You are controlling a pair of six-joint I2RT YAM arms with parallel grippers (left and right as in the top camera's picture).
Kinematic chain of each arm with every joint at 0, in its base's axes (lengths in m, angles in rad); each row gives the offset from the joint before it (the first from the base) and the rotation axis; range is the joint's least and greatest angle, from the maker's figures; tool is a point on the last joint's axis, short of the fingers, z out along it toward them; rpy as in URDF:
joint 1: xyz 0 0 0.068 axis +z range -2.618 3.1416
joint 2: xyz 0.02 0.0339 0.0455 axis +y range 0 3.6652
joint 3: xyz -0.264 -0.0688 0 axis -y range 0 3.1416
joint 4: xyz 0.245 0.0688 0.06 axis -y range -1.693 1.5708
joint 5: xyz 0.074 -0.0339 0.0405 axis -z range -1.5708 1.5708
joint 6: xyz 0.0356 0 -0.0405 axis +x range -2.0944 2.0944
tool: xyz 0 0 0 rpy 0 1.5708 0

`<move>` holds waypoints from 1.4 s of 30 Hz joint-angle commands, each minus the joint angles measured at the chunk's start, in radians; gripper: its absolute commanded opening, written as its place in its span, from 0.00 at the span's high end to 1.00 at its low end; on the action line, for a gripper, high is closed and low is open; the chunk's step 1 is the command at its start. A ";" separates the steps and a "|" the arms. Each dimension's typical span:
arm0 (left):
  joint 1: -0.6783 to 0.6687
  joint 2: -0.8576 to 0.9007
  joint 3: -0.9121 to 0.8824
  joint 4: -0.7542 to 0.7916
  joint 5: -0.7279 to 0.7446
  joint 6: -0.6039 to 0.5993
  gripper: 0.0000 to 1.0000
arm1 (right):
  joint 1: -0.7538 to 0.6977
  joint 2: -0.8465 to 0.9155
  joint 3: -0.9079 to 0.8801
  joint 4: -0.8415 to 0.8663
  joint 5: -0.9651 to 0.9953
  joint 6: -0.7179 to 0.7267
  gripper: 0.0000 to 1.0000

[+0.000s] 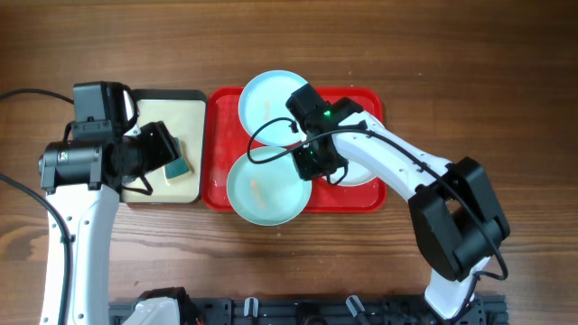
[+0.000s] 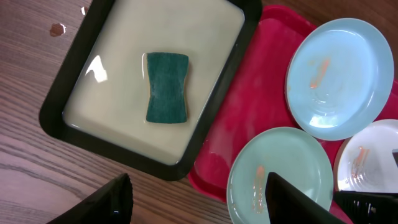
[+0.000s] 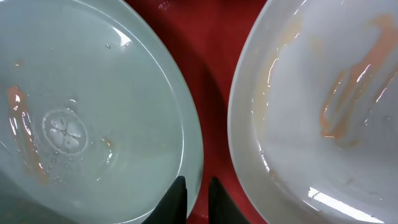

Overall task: Clean dirty plates on tray and stack at the side
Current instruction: 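Lower the left gripper over the green sponge on the black tray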

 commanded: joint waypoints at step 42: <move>-0.004 0.006 -0.036 -0.008 -0.037 -0.012 0.37 | 0.003 0.013 -0.064 0.090 0.011 0.053 0.90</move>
